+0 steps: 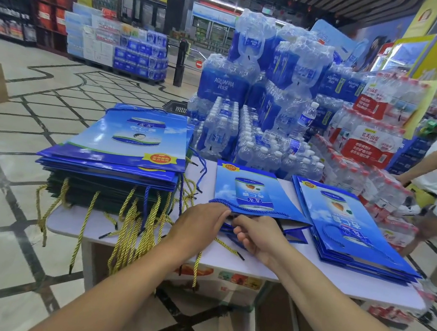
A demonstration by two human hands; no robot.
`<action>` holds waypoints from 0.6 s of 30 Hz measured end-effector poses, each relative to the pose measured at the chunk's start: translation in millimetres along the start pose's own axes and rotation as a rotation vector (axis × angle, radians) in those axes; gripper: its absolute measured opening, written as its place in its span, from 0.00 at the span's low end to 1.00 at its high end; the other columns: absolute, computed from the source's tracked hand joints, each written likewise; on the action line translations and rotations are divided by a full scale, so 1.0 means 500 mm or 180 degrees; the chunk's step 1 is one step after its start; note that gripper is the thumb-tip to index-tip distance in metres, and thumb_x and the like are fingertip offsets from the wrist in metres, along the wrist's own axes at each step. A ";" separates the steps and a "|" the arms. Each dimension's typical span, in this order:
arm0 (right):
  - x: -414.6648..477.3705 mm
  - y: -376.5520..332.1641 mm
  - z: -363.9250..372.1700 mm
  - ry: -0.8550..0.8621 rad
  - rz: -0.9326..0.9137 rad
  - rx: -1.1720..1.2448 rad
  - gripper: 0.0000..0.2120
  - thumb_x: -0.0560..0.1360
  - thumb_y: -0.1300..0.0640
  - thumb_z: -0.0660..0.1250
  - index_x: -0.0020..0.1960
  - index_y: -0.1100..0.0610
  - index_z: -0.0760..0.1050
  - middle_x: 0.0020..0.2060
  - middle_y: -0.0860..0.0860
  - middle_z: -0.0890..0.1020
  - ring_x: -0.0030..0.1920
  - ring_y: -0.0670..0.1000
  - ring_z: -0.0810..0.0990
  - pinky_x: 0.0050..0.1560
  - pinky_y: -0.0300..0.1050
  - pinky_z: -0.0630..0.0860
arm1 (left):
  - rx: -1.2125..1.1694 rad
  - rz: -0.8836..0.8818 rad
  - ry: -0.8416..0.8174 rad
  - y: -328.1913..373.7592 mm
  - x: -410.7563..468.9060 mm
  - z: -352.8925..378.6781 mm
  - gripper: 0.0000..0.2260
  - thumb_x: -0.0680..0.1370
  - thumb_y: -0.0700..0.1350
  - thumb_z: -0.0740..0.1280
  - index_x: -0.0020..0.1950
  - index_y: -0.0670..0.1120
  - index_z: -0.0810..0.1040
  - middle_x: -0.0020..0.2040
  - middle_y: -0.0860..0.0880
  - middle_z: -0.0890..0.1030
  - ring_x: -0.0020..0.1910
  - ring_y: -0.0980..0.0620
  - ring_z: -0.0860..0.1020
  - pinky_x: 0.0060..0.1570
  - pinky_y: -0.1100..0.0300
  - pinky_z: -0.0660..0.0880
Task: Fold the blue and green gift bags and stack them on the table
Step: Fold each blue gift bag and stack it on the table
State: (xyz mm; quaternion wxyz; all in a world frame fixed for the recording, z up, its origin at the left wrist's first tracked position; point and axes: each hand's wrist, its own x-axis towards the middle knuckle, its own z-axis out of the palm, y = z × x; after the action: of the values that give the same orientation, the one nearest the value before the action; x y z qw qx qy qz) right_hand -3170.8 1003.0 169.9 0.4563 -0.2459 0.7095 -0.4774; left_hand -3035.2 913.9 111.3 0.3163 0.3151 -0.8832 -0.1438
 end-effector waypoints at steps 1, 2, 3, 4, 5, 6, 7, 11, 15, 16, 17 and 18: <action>-0.002 0.003 0.001 -0.0146 0.0193 0.0273 0.05 0.76 0.62 0.72 0.42 0.62 0.81 0.29 0.51 0.80 0.25 0.44 0.74 0.24 0.33 0.72 | -0.0084 -0.0043 0.0077 -0.004 0.001 0.001 0.13 0.87 0.50 0.56 0.55 0.49 0.80 0.49 0.51 0.82 0.46 0.50 0.80 0.46 0.50 0.77; -0.006 0.007 0.002 -0.0315 0.0367 0.0486 0.06 0.76 0.62 0.73 0.40 0.61 0.82 0.29 0.51 0.79 0.24 0.43 0.74 0.23 0.32 0.72 | -0.0149 -0.0077 0.0126 -0.007 0.001 0.001 0.13 0.87 0.49 0.56 0.54 0.49 0.79 0.48 0.52 0.82 0.45 0.50 0.80 0.45 0.49 0.76; -0.013 0.012 0.003 -0.0446 0.0439 0.0503 0.06 0.76 0.62 0.73 0.40 0.61 0.82 0.30 0.50 0.79 0.24 0.43 0.74 0.22 0.32 0.71 | -0.0171 -0.0094 0.0134 -0.009 0.002 0.001 0.12 0.87 0.50 0.56 0.53 0.49 0.79 0.47 0.52 0.82 0.44 0.50 0.79 0.44 0.48 0.76; -0.019 0.015 0.001 -0.0505 0.0386 0.0276 0.06 0.77 0.60 0.73 0.43 0.61 0.83 0.30 0.50 0.80 0.24 0.43 0.74 0.22 0.32 0.71 | -0.0155 -0.0097 0.0099 -0.006 0.002 0.000 0.12 0.87 0.50 0.56 0.52 0.50 0.78 0.45 0.53 0.81 0.43 0.50 0.78 0.43 0.49 0.75; -0.025 0.013 -0.003 -0.0520 0.0250 -0.0100 0.07 0.78 0.58 0.72 0.45 0.62 0.84 0.30 0.51 0.81 0.24 0.43 0.74 0.23 0.33 0.70 | -0.0115 -0.0096 0.0038 -0.004 0.002 0.001 0.12 0.87 0.50 0.56 0.51 0.50 0.77 0.45 0.53 0.80 0.42 0.49 0.78 0.43 0.49 0.75; -0.031 0.007 -0.008 -0.0523 0.0052 -0.0583 0.11 0.79 0.54 0.71 0.47 0.62 0.84 0.31 0.51 0.82 0.24 0.44 0.73 0.24 0.34 0.70 | -0.0076 -0.0087 -0.0011 0.000 0.002 0.000 0.12 0.87 0.50 0.55 0.50 0.50 0.76 0.44 0.53 0.79 0.42 0.49 0.77 0.42 0.48 0.75; -0.034 -0.003 -0.016 -0.0454 -0.0184 -0.1092 0.15 0.81 0.49 0.69 0.48 0.61 0.84 0.31 0.52 0.83 0.24 0.44 0.73 0.25 0.35 0.69 | -0.0048 -0.0085 -0.0051 0.002 0.001 0.000 0.13 0.87 0.51 0.55 0.50 0.51 0.76 0.45 0.53 0.79 0.42 0.49 0.78 0.43 0.48 0.75; 0.002 -0.069 -0.052 0.0432 -0.1545 -0.2237 0.17 0.81 0.45 0.66 0.40 0.54 0.84 0.30 0.48 0.84 0.23 0.42 0.74 0.33 0.43 0.73 | -0.0003 -0.0069 -0.0162 0.003 0.001 -0.005 0.14 0.87 0.52 0.54 0.55 0.51 0.78 0.49 0.53 0.81 0.46 0.51 0.79 0.45 0.49 0.77; 0.103 -0.099 -0.059 0.0407 -0.1701 -0.3432 0.10 0.78 0.51 0.68 0.58 0.49 0.82 0.47 0.46 0.85 0.50 0.50 0.83 0.53 0.50 0.80 | 0.0116 -0.0080 -0.0288 0.007 -0.002 -0.005 0.14 0.87 0.53 0.53 0.54 0.51 0.77 0.48 0.53 0.80 0.45 0.51 0.79 0.46 0.48 0.77; 0.128 -0.095 -0.056 0.0359 -0.1565 -0.3815 0.14 0.77 0.49 0.69 0.62 0.48 0.80 0.53 0.47 0.84 0.56 0.52 0.81 0.58 0.51 0.79 | 0.0125 -0.0087 -0.0309 0.009 -0.003 -0.005 0.15 0.87 0.53 0.53 0.54 0.52 0.78 0.48 0.53 0.80 0.46 0.51 0.79 0.46 0.49 0.78; 0.148 -0.090 -0.051 0.0349 -0.1476 -0.4080 0.15 0.77 0.47 0.70 0.63 0.47 0.79 0.56 0.47 0.82 0.58 0.53 0.80 0.59 0.51 0.78 | 0.0137 -0.0099 -0.0336 0.009 -0.004 -0.006 0.15 0.87 0.53 0.53 0.55 0.52 0.78 0.49 0.53 0.81 0.46 0.52 0.79 0.47 0.50 0.78; 0.164 -0.086 -0.045 0.0356 -0.1459 -0.4207 0.14 0.76 0.45 0.70 0.61 0.46 0.80 0.55 0.47 0.81 0.58 0.53 0.80 0.57 0.50 0.78 | 0.0159 -0.0096 -0.0365 0.010 -0.005 -0.008 0.15 0.87 0.53 0.53 0.55 0.52 0.78 0.49 0.53 0.81 0.46 0.52 0.79 0.47 0.50 0.77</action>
State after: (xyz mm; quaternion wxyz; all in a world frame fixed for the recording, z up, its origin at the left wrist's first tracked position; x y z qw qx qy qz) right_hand -3232.4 930.9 177.8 0.0619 -0.5903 0.8037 -0.0421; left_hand -3033.6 919.2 115.5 0.2550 0.3274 -0.8983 -0.1442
